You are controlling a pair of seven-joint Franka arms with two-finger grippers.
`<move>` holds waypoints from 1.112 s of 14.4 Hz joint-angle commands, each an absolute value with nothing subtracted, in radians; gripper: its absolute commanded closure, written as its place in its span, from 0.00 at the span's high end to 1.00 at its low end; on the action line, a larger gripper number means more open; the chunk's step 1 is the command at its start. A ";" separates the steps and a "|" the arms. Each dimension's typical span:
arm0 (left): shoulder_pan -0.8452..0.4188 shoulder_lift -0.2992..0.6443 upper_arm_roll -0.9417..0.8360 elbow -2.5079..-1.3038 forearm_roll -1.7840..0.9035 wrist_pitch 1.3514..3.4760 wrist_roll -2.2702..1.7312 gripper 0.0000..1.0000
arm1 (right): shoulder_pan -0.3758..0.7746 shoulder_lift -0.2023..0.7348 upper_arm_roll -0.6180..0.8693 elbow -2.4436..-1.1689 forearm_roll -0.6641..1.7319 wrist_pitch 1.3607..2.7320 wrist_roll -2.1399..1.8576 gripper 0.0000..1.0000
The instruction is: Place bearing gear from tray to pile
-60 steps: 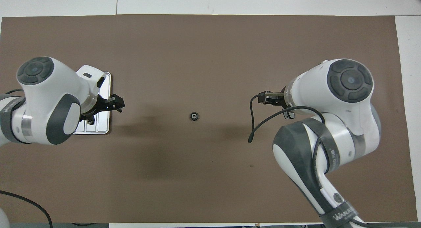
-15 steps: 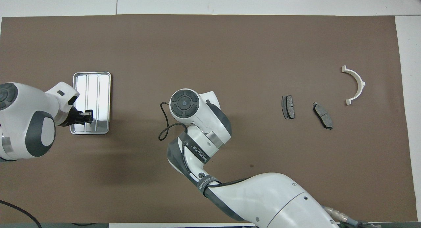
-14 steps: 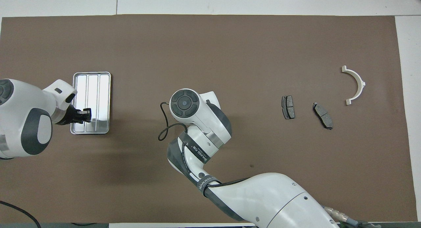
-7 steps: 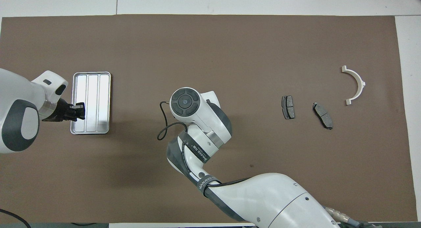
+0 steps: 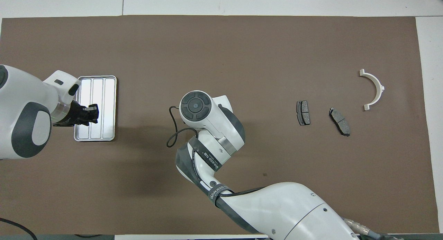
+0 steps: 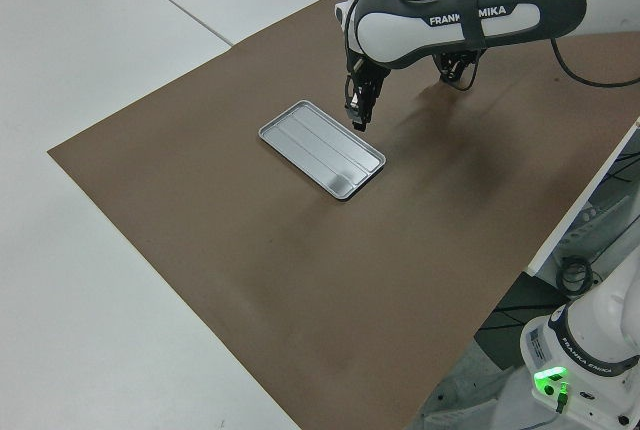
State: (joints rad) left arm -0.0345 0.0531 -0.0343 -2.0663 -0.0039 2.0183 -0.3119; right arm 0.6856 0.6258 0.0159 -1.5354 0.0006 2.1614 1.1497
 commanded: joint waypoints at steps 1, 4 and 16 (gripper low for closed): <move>-0.060 0.046 -0.026 -2.031 -0.021 1.967 -0.367 0.00 | 0.672 0.635 0.026 -1.520 0.017 2.161 1.141 0.00; -0.075 0.046 -0.026 -2.031 -0.032 1.968 -0.382 0.00 | 0.617 0.608 0.018 -1.413 0.005 2.010 1.056 0.00; -0.558 0.260 -0.025 -1.857 -0.051 2.148 -1.034 0.00 | 0.098 0.482 0.021 -1.342 -0.008 1.775 -0.038 0.00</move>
State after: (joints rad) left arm -0.5049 0.1349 -0.0450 -1.9691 -0.0431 2.1411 -0.9786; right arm 0.1256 0.4745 0.0041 -1.3139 0.0000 1.7431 -0.0015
